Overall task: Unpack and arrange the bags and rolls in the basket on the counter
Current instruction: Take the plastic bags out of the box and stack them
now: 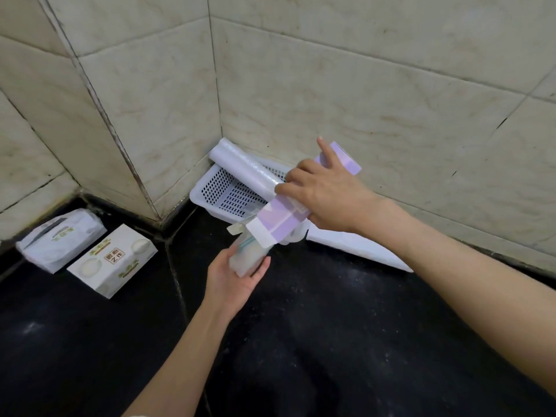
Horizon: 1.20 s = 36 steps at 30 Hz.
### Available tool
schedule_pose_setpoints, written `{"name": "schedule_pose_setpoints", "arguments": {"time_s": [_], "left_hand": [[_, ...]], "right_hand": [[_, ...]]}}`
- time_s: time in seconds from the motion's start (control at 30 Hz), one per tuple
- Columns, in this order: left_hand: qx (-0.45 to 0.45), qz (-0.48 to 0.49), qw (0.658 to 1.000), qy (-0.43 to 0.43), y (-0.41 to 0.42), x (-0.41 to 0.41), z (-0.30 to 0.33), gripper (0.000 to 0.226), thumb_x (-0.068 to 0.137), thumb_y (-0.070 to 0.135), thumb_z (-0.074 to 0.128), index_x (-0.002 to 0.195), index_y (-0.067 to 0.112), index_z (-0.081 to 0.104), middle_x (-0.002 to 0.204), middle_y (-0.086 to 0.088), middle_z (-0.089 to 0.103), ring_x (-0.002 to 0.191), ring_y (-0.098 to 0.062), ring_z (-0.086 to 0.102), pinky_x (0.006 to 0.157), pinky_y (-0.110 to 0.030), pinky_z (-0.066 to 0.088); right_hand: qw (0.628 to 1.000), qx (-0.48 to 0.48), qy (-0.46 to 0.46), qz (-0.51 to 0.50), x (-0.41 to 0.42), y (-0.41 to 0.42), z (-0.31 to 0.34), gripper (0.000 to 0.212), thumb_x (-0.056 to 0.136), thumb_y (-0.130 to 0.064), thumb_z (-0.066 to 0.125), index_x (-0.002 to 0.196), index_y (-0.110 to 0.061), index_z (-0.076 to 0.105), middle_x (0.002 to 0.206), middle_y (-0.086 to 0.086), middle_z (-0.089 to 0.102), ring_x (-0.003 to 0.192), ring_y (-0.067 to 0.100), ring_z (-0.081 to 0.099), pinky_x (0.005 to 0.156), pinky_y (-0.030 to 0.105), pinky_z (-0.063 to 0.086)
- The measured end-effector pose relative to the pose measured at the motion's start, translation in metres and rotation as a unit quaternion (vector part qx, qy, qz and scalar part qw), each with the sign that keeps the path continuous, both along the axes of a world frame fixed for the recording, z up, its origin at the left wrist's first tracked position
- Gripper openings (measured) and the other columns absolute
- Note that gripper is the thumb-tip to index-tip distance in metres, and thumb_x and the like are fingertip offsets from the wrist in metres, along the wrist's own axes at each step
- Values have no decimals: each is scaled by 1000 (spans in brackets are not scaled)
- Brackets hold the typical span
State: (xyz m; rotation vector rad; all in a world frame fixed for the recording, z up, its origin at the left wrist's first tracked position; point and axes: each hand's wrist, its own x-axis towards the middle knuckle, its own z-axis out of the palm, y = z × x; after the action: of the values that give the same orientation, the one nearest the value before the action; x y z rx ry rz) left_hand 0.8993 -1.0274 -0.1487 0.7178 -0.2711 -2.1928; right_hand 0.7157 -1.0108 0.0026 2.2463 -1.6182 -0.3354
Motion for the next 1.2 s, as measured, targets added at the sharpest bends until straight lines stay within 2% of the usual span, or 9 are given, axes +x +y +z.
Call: {"name": "schedule_pose_setpoints", "arguments": {"time_s": [0.13, 0.27, 0.37, 0.6, 0.73, 0.83, 0.97, 1.07, 1.2], "left_hand": [[-1, 9, 1000, 29, -3, 4, 0, 38, 86, 9, 55, 125, 8, 53, 134, -18, 52, 119, -34, 55, 83, -42, 56], [4, 24, 1000, 19, -6, 10, -2, 56, 75, -1, 61, 128, 6, 45, 132, -19, 50, 110, -32, 60, 78, -38, 58], [-11, 16, 1000, 7, -8, 19, -6, 57, 73, -2, 61, 128, 6, 45, 129, -20, 52, 108, -31, 62, 74, -33, 58], [-37, 5, 998, -46, -11, 32, -16, 64, 73, -2, 62, 132, 6, 40, 134, -21, 49, 113, -34, 59, 83, -36, 57], [-44, 3, 996, -72, -10, 37, -19, 62, 73, -2, 62, 131, 6, 41, 133, -20, 49, 115, -35, 57, 81, -35, 58], [-50, -1, 996, -73, -10, 42, -21, 54, 71, 0, 62, 122, 9, 48, 129, -18, 54, 112, -32, 60, 78, -32, 58], [-55, -51, 996, -43, -12, 50, -19, 40, 74, 4, 58, 113, 12, 58, 117, -12, 64, 100, -23, 68, 72, -28, 58], [-83, -123, 988, -45, -11, 52, -15, 38, 77, 4, 55, 113, 12, 64, 115, -11, 68, 102, -22, 66, 76, -28, 57], [-107, -193, 972, -76, -7, 44, -6, 46, 77, 1, 56, 122, 0, 55, 121, -19, 63, 106, -27, 64, 77, -30, 57]], "right_hand": [[999, 31, 12, 2, 11, -8, -3, 63, 80, -13, 55, 137, -26, 33, 127, 3, 49, 121, 26, 40, 111, 61, 3], [996, 45, -53, -52, 0, -8, -5, 58, 80, -21, 56, 135, -28, 36, 129, 1, 49, 122, 26, 39, 112, 55, 7], [984, 56, -128, -108, -17, -1, -9, 59, 81, -23, 59, 135, -28, 37, 133, 0, 48, 127, 24, 38, 114, 53, 5], [955, 59, -219, -189, -45, 22, -30, 63, 78, -26, 64, 135, -28, 38, 136, 0, 47, 130, 23, 37, 114, 54, 5], [942, 50, -253, -214, -55, 31, -43, 63, 75, -28, 66, 132, -29, 40, 133, 0, 49, 125, 24, 41, 111, 51, 12], [925, 49, -293, -235, -62, 39, -54, 63, 75, -29, 67, 132, -29, 41, 132, 0, 50, 122, 24, 43, 108, 48, 17], [904, 62, -333, -260, -68, 51, -70, 64, 73, -30, 70, 131, -30, 41, 130, -1, 51, 121, 24, 43, 105, 44, 24], [898, 70, -346, -263, -68, 56, -82, 66, 72, -29, 71, 130, -30, 41, 130, -2, 51, 121, 23, 43, 107, 48, 25], [887, 25, -381, -258, -66, 61, -92, 67, 70, -25, 75, 129, -28, 43, 129, -1, 52, 120, 24, 44, 106, 47, 21]]}}
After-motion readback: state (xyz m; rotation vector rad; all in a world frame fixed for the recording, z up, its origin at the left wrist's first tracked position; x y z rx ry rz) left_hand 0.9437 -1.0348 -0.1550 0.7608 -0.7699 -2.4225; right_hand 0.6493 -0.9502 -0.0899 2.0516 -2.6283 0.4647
